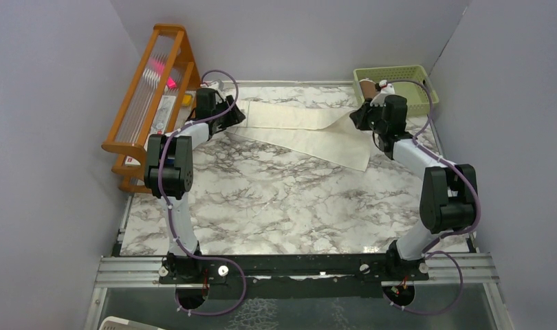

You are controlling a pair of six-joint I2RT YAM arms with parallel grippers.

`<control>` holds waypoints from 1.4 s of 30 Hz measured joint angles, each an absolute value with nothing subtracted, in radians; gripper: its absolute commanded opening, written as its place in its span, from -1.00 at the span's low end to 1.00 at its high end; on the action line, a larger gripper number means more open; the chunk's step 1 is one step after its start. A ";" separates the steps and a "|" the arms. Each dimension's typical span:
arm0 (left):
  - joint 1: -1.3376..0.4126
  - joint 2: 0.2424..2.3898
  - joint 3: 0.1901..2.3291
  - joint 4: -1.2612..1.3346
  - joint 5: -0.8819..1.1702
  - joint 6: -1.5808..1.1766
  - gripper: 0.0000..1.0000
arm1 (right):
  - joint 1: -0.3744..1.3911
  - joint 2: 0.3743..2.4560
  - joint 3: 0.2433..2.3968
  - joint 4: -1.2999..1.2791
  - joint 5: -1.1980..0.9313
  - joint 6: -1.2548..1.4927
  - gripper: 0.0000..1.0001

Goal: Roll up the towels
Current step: Flatten out the towel at the center of the board.

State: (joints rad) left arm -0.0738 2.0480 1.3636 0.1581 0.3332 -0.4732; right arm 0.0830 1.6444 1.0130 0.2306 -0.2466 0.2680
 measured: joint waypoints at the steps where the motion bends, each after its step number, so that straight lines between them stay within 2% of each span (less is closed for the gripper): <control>1: -0.074 2.048 1.364 0.149 0.323 -0.465 0.06 | 0.083 1.644 1.015 0.231 -0.253 0.268 -0.98; 13: -0.073 2.056 1.372 0.076 0.216 -0.382 0.06 | 0.083 1.675 1.030 0.226 -0.315 0.265 -0.99; 25: -0.073 2.179 1.503 0.026 0.204 -0.352 0.03 | 0.083 1.681 1.050 0.201 -0.338 0.257 -0.99; 32: -0.073 2.182 1.503 0.021 0.188 -0.338 -0.27 | 0.083 1.705 1.059 0.200 -0.347 0.257 -0.98; 39: -0.071 2.193 1.510 0.024 0.185 -0.330 -0.66 | 0.083 1.721 1.059 0.198 -0.356 0.257 -0.99; 42: -0.071 2.199 1.517 0.022 0.185 -0.329 -0.89 | 0.083 1.723 1.060 0.197 -0.358 0.257 -0.99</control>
State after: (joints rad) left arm -0.0711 2.1986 1.5166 0.0219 0.1852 -0.3294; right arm 0.0830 1.7233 1.0595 0.1967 -0.3576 0.2565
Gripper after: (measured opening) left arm 0.163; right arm 0.026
